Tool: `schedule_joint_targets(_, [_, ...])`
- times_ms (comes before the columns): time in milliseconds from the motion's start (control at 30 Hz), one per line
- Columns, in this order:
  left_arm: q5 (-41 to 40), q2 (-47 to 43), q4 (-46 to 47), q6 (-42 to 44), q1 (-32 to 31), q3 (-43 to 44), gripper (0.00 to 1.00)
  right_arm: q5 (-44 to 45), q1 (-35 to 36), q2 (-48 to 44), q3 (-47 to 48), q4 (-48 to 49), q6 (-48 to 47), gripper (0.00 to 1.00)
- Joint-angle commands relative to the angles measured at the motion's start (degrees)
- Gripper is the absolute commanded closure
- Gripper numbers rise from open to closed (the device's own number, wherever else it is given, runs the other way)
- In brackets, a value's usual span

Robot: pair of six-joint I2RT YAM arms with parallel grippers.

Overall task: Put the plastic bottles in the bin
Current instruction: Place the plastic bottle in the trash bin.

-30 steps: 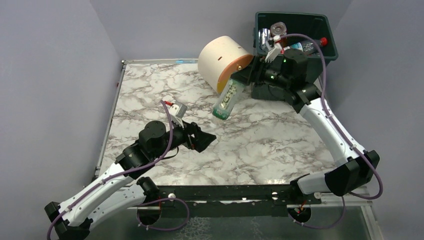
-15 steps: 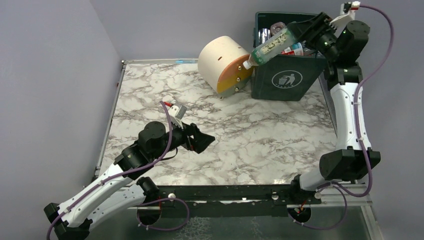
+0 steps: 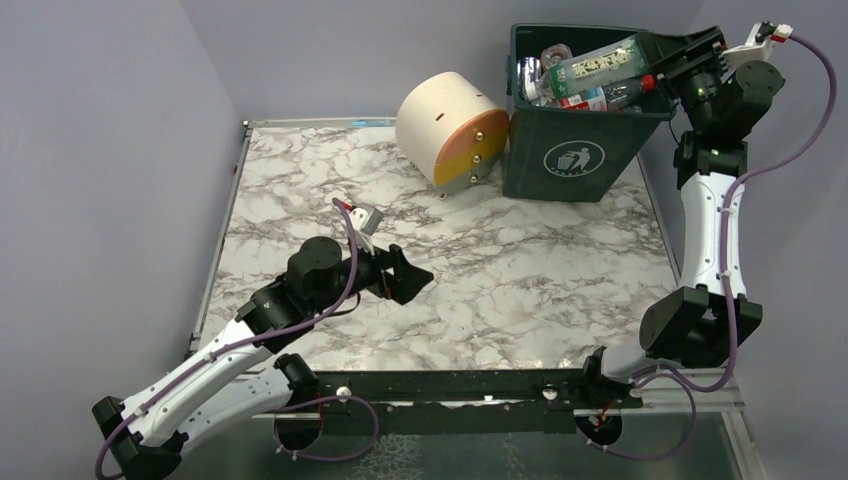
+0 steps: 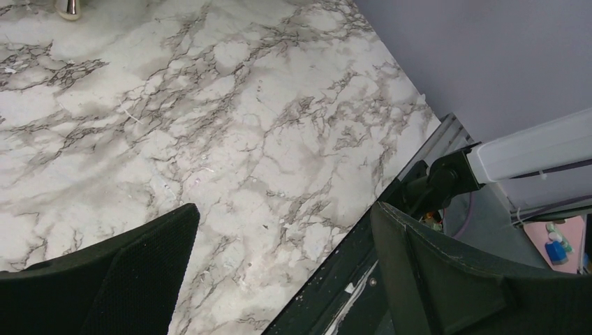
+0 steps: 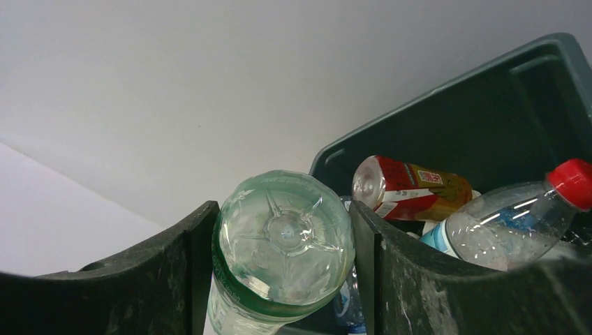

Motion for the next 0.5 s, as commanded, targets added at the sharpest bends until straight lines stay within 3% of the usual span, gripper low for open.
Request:
schedule_joint_targets(0, [-0.3, 1.4, 0.2, 1.8, 0.0, 3.0, 0.01, 5.8, -0.4, -1.1, -0.6, 6.5, 0.7, 0.46])
schedule_joint_targets(467, [-0.3, 3.2, 0.7, 1.5, 0.0, 3.5, 0.01, 17.8, -0.4, -2.0, -0.1, 6.0, -9.8, 0.45])
